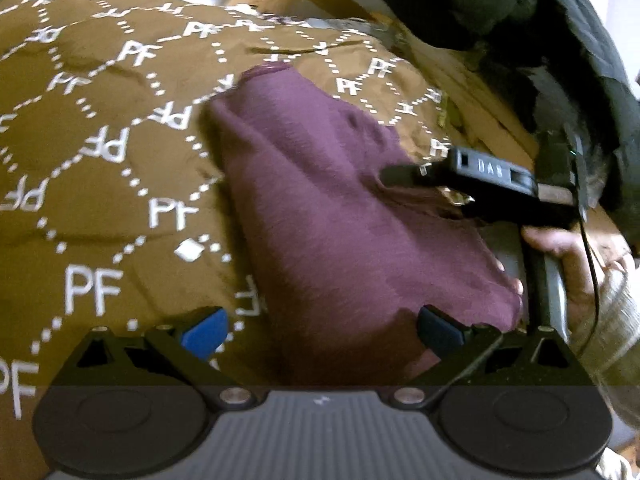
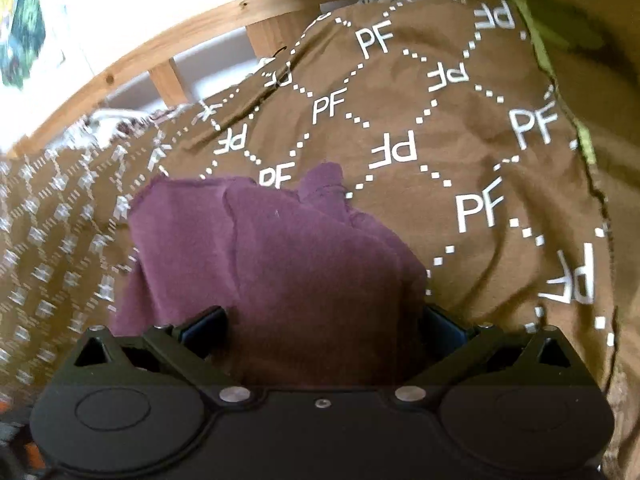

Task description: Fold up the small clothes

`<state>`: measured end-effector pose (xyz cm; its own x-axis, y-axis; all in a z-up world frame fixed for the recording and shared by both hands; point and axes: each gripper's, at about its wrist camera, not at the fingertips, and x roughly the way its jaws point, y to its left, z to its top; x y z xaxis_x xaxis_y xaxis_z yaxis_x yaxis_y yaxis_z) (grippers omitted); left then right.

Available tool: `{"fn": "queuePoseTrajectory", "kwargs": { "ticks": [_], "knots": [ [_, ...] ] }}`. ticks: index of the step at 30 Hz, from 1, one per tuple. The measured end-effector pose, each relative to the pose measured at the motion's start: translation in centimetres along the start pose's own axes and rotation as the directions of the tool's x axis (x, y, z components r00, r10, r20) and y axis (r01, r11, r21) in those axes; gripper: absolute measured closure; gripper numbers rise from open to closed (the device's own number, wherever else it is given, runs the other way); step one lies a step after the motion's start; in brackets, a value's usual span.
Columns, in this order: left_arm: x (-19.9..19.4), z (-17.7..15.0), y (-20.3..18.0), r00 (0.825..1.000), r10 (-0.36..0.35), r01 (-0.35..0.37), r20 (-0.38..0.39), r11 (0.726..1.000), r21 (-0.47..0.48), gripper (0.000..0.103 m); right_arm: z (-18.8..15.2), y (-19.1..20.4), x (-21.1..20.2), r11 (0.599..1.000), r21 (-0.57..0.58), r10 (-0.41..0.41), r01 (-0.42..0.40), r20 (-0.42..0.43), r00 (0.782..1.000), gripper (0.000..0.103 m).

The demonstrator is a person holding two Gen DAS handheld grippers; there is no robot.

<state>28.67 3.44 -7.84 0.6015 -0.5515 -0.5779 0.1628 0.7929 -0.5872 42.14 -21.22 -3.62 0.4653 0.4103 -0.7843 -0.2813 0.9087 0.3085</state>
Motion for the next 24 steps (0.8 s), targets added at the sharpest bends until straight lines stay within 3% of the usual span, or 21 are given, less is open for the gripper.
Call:
{"fn": "queuePoseTrajectory", "kwargs": {
  "ticks": [4, 7, 13, 16, 20, 24],
  "knots": [
    [0.3, 0.3, -0.5, 0.999, -0.045, 0.045, -0.012, 0.998, 0.033, 0.000, 1.0, -1.9, 0.0, 0.984, 0.140, 0.111, -0.114, 0.030, 0.993, 0.001],
    [1.4, 0.4, -0.3, 0.997, -0.044, 0.044, -0.064, 0.999, 0.001, 0.000, 0.9, -2.6, 0.3, 0.973, 0.179, 0.135, -0.146, 0.077, 0.988, 0.004],
    [0.9, -0.2, 0.4, 0.995, -0.074, 0.071, -0.068, 0.997, -0.044, 0.001, 0.7, -0.4, 0.7, 0.999, -0.033, 0.042, -0.038, 0.100, 0.994, 0.034],
    [0.7, -0.1, 0.6, 0.995, -0.075, 0.072, -0.071, 0.996, -0.053, 0.002, 0.5, -0.9, 0.6, 0.998, 0.004, 0.057, -0.058, 0.128, 0.990, 0.045],
    [0.4, -0.3, 0.8, 0.995, -0.073, 0.067, -0.066, 0.993, -0.097, 0.014, 0.0, -1.4, 0.0, 0.998, 0.025, 0.053, -0.057, 0.156, 0.986, 0.066],
    [0.0, -0.6, 1.1, 0.994, -0.089, 0.079, -0.066, 0.987, -0.143, 0.027, -0.4, 0.7, -1.0, 0.996, -0.088, 0.019, -0.003, 0.184, 0.983, 0.077]
  ]
}}
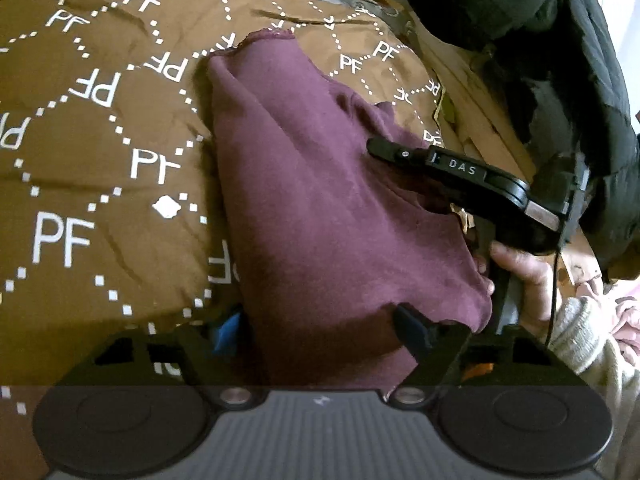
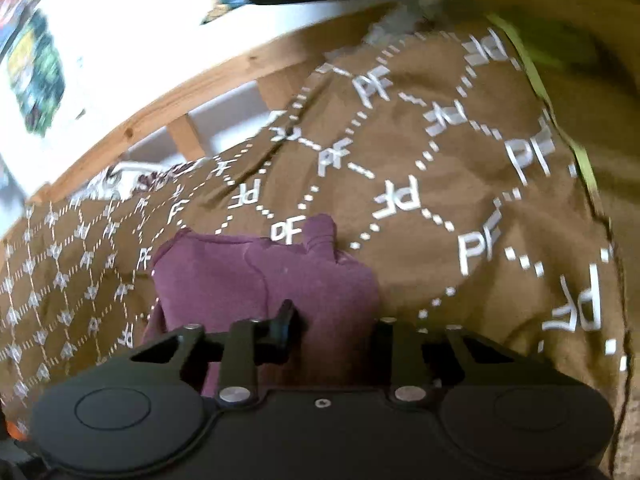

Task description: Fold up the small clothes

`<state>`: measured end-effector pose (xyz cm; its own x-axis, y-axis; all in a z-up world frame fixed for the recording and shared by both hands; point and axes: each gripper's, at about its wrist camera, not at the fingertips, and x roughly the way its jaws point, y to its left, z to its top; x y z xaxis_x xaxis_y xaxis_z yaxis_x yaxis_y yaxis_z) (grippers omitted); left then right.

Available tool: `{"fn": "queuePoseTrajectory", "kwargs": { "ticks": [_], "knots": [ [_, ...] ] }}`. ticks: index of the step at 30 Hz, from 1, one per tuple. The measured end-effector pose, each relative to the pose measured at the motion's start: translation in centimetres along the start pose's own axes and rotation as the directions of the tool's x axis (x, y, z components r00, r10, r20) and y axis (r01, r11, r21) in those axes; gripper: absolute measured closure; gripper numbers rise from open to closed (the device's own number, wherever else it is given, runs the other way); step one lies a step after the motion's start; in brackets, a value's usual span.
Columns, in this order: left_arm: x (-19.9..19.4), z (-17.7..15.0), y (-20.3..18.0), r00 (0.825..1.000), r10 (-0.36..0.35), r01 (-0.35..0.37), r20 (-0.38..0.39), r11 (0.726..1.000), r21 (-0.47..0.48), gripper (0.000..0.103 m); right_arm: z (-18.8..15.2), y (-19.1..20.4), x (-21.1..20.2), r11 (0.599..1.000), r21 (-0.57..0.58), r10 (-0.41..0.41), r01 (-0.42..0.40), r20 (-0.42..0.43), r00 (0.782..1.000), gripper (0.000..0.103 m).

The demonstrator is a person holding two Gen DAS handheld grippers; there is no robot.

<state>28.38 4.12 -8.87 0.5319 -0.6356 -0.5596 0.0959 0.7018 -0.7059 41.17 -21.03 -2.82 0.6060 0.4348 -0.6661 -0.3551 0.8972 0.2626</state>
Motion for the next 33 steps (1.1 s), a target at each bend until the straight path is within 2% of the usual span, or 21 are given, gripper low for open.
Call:
{"fn": "queuePoseTrajectory", "kwargs": {
  "ticks": [5, 8, 10, 13, 17, 23, 27, 33],
  "knots": [
    [-0.6, 0.1, -0.5, 1.000, 0.017, -0.017, 0.025, 1.000, 0.008, 0.045, 0.4, 3.4, -1.5, 0.988, -0.143, -0.056, 0.063, 0.051, 0.997, 0.083],
    [-1.2, 0.4, -0.7, 0.999, 0.017, -0.017, 0.028, 1.000, -0.011, 0.050, 0.6, 5.2, -2.4, 0.975, -0.208, -0.062, 0.078, 0.081, 0.995, 0.085],
    [-1.9, 0.7, -1.2, 0.999, 0.021, -0.021, 0.038, 1.000, -0.001, 0.051, 0.9, 6.1, -3.1, 0.970, -0.232, -0.057, 0.079, 0.101, 0.993, 0.085],
    [-4.2, 0.9, -1.9, 0.995, 0.055, -0.060, 0.087, 0.996, 0.061, 0.052, 1.1, 7.4, -4.3, 0.965, -0.255, -0.034, 0.067, 0.134, 0.990, 0.086],
    [-7.8, 1.3, -1.7, 0.983, 0.102, -0.120, 0.150, 0.986, 0.117, 0.052, 1.3, 8.9, -4.7, 0.973, -0.231, 0.017, 0.026, 0.182, 0.983, 0.086],
    [-11.0, 2.0, 0.5, 0.968, 0.170, -0.184, 0.185, 0.981, 0.064, 0.052, 1.5, 11.9, -1.7, 0.980, -0.188, 0.097, -0.062, 0.186, 0.978, 0.086],
    [-11.8, 2.0, 2.4, 0.968, 0.187, -0.189, 0.166, 0.982, -0.007, 0.051, 1.3, 14.0, 0.7, 0.974, -0.207, 0.127, -0.094, 0.154, 0.980, 0.086],
    [-11.3, 1.5, 4.0, 0.967, 0.204, -0.200, 0.156, 0.979, -0.042, 0.047, 0.9, 14.7, 3.6, 0.975, -0.210, 0.105, -0.079, 0.115, 0.988, 0.086]
  ]
}}
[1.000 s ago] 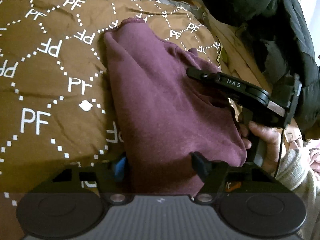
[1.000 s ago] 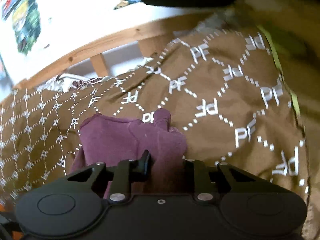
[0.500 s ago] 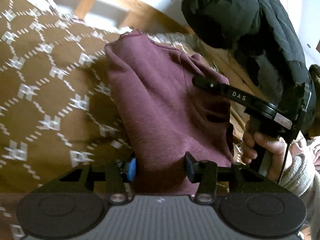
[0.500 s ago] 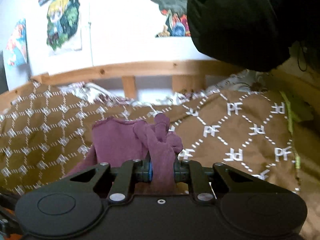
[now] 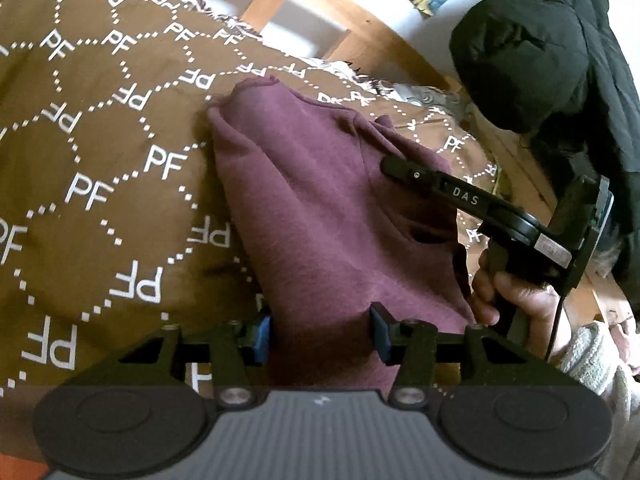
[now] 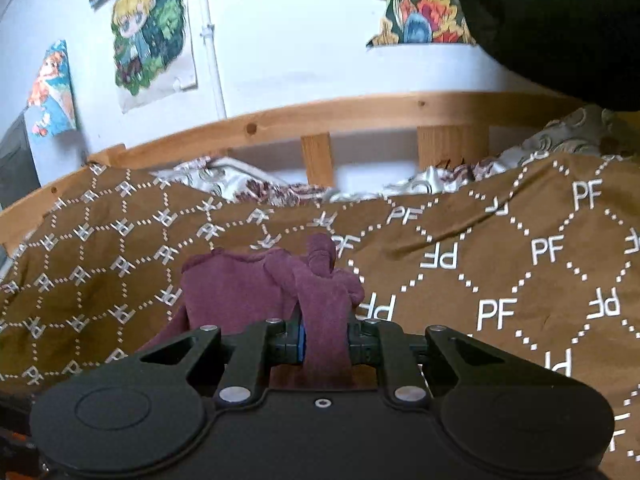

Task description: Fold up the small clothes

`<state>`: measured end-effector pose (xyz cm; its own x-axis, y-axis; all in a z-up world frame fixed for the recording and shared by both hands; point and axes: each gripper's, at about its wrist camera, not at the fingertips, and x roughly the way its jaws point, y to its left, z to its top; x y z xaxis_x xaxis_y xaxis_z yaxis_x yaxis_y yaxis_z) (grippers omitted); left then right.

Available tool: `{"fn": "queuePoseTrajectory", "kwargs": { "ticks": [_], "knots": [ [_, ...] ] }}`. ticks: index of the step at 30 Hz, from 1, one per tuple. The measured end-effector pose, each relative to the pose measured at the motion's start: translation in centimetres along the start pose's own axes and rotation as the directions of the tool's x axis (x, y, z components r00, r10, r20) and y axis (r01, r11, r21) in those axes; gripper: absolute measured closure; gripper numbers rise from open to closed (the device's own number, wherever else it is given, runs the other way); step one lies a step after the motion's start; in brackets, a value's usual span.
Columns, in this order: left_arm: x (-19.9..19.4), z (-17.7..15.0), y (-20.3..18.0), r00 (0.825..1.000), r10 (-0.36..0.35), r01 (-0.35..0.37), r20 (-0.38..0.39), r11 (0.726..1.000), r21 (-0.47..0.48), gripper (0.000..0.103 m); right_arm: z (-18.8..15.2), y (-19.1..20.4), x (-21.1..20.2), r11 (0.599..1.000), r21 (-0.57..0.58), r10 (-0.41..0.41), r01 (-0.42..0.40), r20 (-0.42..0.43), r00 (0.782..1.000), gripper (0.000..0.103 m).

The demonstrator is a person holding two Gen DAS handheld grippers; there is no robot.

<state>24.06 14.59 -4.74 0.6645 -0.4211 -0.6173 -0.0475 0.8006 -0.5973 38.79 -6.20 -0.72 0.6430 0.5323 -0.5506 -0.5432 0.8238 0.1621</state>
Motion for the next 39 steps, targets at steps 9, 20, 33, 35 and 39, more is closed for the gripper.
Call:
{"fn": "queuePoseTrajectory", "kwargs": {
  "ticks": [9, 20, 33, 35, 39],
  "knots": [
    [0.0, -0.3, 0.9, 0.996, 0.091, -0.092, -0.018, 0.996, -0.022, 0.028, -1.2, -2.5, 1.5, 0.994, 0.099, -0.029, 0.036, -0.072, 0.997, 0.077],
    [-0.2, -0.2, 0.2, 0.976, 0.216, -0.217, -0.033, 0.976, -0.019, 0.004, -2.4, -3.5, 1.1, 0.985, 0.122, -0.112, 0.120, -0.070, 0.991, 0.035],
    [-0.4, -1.3, -0.4, 0.958, 0.287, -0.286, -0.003, 0.957, -0.051, 0.001, -5.2, -2.9, -3.4, 0.990, 0.110, -0.088, 0.091, -0.030, 0.996, 0.001],
    [-0.4, -1.5, -0.6, 0.954, 0.298, -0.298, 0.005, 0.953, -0.048, 0.001, -5.7, -2.4, -4.3, 0.992, 0.091, -0.080, 0.082, -0.029, 0.996, 0.001],
    [-0.6, -1.8, -1.0, 0.948, 0.319, -0.318, 0.014, 0.947, -0.035, 0.001, -6.7, -1.0, -6.1, 0.996, 0.018, -0.089, 0.089, -0.004, 0.996, 0.001]
  ]
}}
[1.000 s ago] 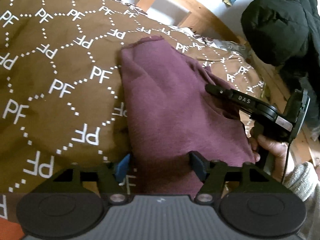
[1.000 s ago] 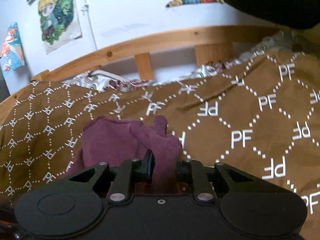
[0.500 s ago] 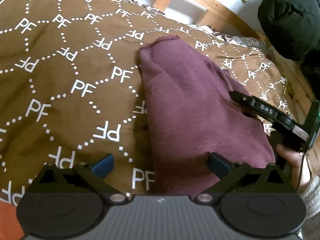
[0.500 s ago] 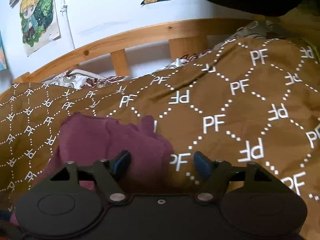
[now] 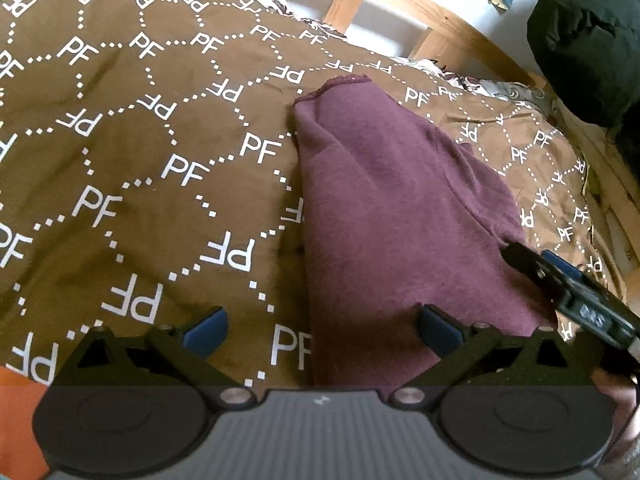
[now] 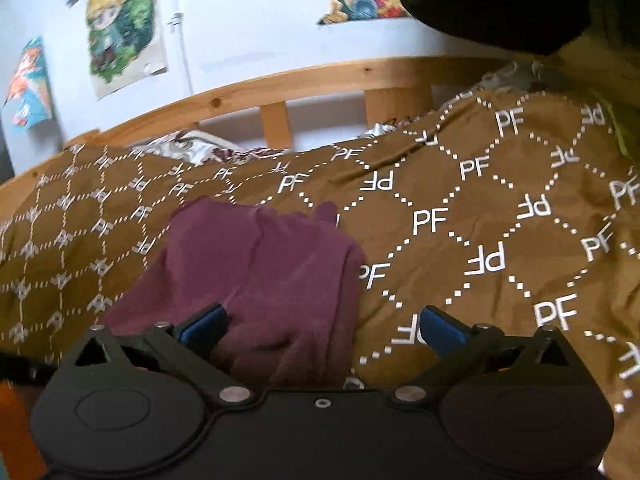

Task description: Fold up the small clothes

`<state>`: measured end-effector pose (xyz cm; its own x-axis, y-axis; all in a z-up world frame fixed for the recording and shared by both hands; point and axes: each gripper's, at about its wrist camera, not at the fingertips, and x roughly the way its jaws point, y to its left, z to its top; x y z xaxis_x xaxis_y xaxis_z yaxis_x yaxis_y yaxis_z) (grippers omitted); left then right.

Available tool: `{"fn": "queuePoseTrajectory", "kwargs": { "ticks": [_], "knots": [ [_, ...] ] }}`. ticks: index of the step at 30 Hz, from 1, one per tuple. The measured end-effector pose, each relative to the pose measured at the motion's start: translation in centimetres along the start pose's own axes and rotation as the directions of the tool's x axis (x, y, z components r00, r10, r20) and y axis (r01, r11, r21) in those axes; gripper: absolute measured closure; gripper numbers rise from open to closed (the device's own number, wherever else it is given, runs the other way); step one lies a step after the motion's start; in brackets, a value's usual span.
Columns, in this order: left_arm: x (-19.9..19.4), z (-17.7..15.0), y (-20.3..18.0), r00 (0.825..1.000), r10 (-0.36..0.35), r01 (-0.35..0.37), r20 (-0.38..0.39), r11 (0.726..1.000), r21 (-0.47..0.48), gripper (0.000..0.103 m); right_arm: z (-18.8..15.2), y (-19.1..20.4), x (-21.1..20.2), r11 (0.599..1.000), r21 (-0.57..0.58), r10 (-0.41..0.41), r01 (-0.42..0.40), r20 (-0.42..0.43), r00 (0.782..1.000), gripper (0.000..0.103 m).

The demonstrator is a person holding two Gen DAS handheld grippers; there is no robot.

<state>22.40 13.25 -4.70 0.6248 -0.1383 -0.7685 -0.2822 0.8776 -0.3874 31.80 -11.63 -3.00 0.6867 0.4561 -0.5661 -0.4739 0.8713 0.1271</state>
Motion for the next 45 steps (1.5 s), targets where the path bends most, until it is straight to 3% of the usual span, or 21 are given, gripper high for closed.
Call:
{"fn": "queuePoseTrajectory", "kwargs": {
  "ticks": [4, 8, 13, 18, 25, 28, 36, 45],
  "knots": [
    [-0.5, -0.4, -0.5, 1.000, 0.027, -0.027, 0.007, 1.000, 0.016, 0.001, -0.5, 1.1, -2.5, 0.997, -0.066, 0.035, -0.031, 0.059, 0.998, 0.001],
    [-1.0, -1.1, -1.2, 0.998, 0.058, -0.059, 0.025, 0.998, 0.037, 0.001, -1.1, 2.6, -3.5, 0.987, -0.150, 0.066, -0.059, 0.039, 0.997, 0.001],
    [-1.9, -1.5, -1.3, 0.998, 0.061, -0.061, 0.019, 0.998, 0.028, 0.001, -2.2, 3.6, -3.4, 0.971, -0.225, -0.084, 0.080, -0.007, 0.996, 0.001],
    [-3.5, -2.0, -1.4, 0.993, 0.116, -0.117, 0.034, 0.993, 0.032, 0.000, -2.6, 3.1, -3.7, 0.970, -0.205, -0.136, 0.130, -0.015, 0.991, 0.001],
    [-8.4, -3.4, -1.7, 0.982, 0.144, -0.148, 0.123, 0.989, 0.024, 0.000, -3.3, 3.2, -4.2, 0.961, -0.199, -0.203, 0.194, -0.027, 0.979, 0.001],
    [-10.4, -4.1, -2.5, 0.972, 0.169, -0.178, 0.161, 0.983, 0.047, 0.000, -2.7, 3.1, -5.6, 0.973, -0.120, -0.203, 0.199, -0.023, 0.979, 0.001],
    [-14.7, -4.8, -5.7, 0.937, 0.169, -0.210, 0.306, 0.972, 0.106, 0.000, -0.4, 3.2, -13.9, 0.987, -0.007, -0.157, 0.159, 0.130, 0.979, 0.001],
    [-16.9, -6.9, -8.3, 0.874, 0.240, -0.318, 0.422, 0.940, 0.124, 0.000, -0.9, 2.4, -21.1, 0.991, 0.059, -0.128, 0.118, 0.202, 0.971, 0.001]
  ]
}}
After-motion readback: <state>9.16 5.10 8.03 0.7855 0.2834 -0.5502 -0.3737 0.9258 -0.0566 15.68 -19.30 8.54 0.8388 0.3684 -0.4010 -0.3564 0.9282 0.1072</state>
